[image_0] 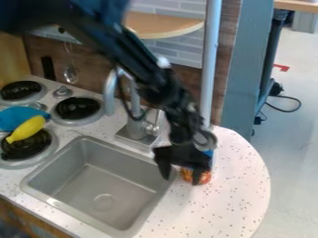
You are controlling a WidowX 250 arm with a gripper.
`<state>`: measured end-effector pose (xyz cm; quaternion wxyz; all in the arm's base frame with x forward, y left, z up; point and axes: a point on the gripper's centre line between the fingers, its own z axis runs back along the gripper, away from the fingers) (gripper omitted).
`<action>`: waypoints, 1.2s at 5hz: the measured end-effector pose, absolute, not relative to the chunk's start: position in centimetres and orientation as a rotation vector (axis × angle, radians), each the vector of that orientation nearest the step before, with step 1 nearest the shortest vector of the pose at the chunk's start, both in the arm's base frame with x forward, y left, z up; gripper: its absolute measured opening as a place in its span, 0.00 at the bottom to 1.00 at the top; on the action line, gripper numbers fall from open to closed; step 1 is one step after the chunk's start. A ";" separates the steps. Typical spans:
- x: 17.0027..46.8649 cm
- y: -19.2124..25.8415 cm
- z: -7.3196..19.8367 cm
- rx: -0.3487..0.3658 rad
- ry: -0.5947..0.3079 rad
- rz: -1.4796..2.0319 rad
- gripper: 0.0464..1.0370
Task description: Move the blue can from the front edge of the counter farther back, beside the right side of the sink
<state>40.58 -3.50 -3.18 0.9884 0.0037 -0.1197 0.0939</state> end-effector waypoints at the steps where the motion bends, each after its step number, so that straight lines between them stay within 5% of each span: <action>1: 42.2 -5.7 -3.0 0.002 -0.253 0.148 0.96; 3: 42.6 -5.6 -3.1 0.017 -0.255 0.144 0.96; 4: 40.1 -5.1 -1.8 0.021 -0.260 0.132 0.96; 6: 33.9 -4.9 6.1 -0.047 -0.379 0.065 0.96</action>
